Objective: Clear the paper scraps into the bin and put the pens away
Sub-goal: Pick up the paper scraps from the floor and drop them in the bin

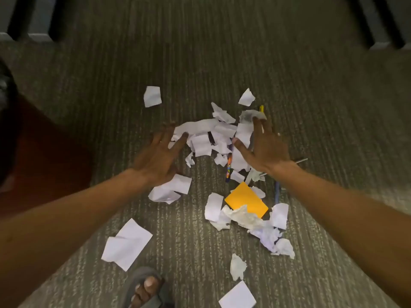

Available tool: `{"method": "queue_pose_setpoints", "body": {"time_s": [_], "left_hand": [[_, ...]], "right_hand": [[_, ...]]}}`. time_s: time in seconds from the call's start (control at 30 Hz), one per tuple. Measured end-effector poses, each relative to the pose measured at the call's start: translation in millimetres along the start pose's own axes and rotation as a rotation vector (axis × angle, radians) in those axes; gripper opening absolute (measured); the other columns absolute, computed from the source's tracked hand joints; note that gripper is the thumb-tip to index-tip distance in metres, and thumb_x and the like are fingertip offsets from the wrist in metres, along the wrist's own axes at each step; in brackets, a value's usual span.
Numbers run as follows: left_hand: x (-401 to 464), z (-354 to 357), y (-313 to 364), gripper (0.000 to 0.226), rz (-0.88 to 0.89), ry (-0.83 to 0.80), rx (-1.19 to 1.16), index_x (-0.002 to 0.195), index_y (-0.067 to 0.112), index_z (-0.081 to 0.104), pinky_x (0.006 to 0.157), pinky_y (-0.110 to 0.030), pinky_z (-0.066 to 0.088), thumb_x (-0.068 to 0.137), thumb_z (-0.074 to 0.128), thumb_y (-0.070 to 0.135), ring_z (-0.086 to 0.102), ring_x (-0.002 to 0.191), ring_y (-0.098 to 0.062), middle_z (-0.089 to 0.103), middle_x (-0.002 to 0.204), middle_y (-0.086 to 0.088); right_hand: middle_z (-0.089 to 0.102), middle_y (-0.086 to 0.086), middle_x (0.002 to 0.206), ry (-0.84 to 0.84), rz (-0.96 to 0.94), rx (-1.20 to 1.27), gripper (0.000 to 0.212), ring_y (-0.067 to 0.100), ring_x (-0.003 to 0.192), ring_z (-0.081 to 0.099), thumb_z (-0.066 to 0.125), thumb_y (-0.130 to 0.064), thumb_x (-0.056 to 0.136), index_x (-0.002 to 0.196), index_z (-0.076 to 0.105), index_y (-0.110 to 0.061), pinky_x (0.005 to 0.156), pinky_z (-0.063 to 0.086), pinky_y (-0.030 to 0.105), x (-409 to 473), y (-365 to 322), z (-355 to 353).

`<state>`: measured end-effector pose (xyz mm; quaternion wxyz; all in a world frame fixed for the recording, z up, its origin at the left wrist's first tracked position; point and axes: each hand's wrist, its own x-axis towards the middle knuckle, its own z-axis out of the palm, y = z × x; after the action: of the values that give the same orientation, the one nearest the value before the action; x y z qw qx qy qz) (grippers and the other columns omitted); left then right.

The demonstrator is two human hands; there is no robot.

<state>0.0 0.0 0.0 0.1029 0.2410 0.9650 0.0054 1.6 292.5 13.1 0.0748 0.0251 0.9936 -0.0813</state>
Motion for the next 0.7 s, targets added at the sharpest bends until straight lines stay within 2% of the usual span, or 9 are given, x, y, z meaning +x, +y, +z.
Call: {"method": "queue_pose_setpoints", "body": {"time_s": [0.07,0.17,0.27,0.4,0.47,0.57,0.67,0.7], "left_hand": [[-3,4,-4,0.093,-0.050,-0.061,-0.004,0.154,0.026,0.008,0.112,-0.051,0.032,0.082,0.064,0.040,0.014,0.146,-0.039,0.012,0.161,-0.014],[-2,18,-12,0.088,-0.182,-0.143,-0.026,0.153,0.026,0.013,0.109,-0.047,0.039,0.083,0.062,0.045,0.028,0.141,-0.038,0.027,0.156,-0.012],[1,23,-13,0.073,-0.279,-0.215,-0.085,0.148,0.025,0.029,0.105,-0.043,0.046,0.085,0.063,0.039,0.048,0.130,-0.036,0.043,0.147,-0.012],[-3,28,-9,0.032,-0.316,-0.085,-0.209,0.120,0.020,0.058,0.085,-0.040,0.057,0.088,0.060,0.021,0.065,0.103,-0.033,0.064,0.119,-0.013],[-4,28,-8,0.023,-0.372,-0.010,-0.318,0.109,0.013,0.066,0.078,-0.041,0.059,0.087,0.059,0.012,0.068,0.095,-0.033,0.069,0.108,-0.014],[3,21,-9,0.015,-0.417,0.080,-0.449,0.095,0.009,0.072,0.069,-0.037,0.059,0.084,0.062,0.009,0.069,0.081,-0.027,0.072,0.090,-0.012],[15,4,-11,0.011,-0.364,0.193,-0.549,0.090,0.007,0.075,0.061,-0.023,0.044,0.080,0.070,0.008,0.061,0.069,-0.018,0.070,0.080,-0.007],[20,-2,-11,0.009,-0.328,0.209,-0.576,0.087,0.007,0.075,0.059,-0.022,0.040,0.079,0.071,0.009,0.060,0.068,-0.017,0.069,0.078,-0.007]], "right_hand": [[0.025,0.018,0.156,-0.016,0.117,0.046,0.094,0.045,0.136,0.036,0.039,-0.074,0.083,0.151,0.020,-0.011,0.097,0.045,0.055,-4,-1,5],[0.040,0.021,0.145,-0.023,0.199,0.093,0.090,0.044,0.124,0.050,0.052,-0.067,0.082,0.145,0.027,-0.009,0.090,0.049,0.050,-5,-1,23],[0.051,0.021,0.134,-0.027,0.257,0.209,0.080,0.043,0.118,0.055,0.060,-0.055,0.084,0.139,0.031,-0.006,0.087,0.050,0.048,2,-2,27],[0.062,0.022,0.121,-0.017,0.317,0.342,0.058,0.043,0.114,0.057,0.065,-0.030,0.085,0.131,0.040,-0.006,0.083,0.050,0.044,9,2,33],[0.066,0.024,0.114,0.027,0.353,0.451,0.044,0.042,0.110,0.060,0.063,-0.023,0.085,0.124,0.052,-0.005,0.084,0.051,0.043,13,6,33],[0.072,0.017,0.104,0.013,0.441,0.687,0.025,0.034,0.098,0.067,0.066,-0.020,0.083,0.106,0.070,-0.009,0.083,0.054,0.039,17,17,27],[0.069,0.012,0.074,0.004,0.575,1.072,0.006,0.025,0.064,0.061,0.066,-0.015,0.081,0.081,0.071,-0.011,0.058,0.048,0.034,17,29,10],[0.063,0.010,0.068,0.042,0.622,1.184,0.009,0.021,0.057,0.055,0.065,-0.013,0.081,0.072,0.067,-0.012,0.051,0.042,0.030,19,35,5]]}}
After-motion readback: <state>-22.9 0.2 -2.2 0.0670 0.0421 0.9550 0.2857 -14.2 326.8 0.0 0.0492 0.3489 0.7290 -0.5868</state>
